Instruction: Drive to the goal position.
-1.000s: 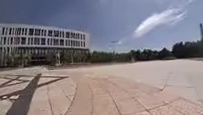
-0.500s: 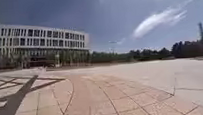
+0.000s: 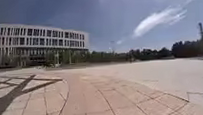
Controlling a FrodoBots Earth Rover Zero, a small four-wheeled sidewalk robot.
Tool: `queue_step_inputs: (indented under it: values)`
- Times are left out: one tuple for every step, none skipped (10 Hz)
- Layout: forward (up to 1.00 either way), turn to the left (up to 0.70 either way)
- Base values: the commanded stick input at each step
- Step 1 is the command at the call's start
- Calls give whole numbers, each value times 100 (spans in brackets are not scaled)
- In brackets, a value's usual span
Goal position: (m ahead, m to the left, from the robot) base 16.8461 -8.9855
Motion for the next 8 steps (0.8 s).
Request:
queue_step_inputs:
  values:
    - [70,-1]
    - [70,-1]
    - [70,-1]
    - [70,-1]
    - [70,-1]
    - [70,-1]
    - [70,-1]
    - [70,-1]
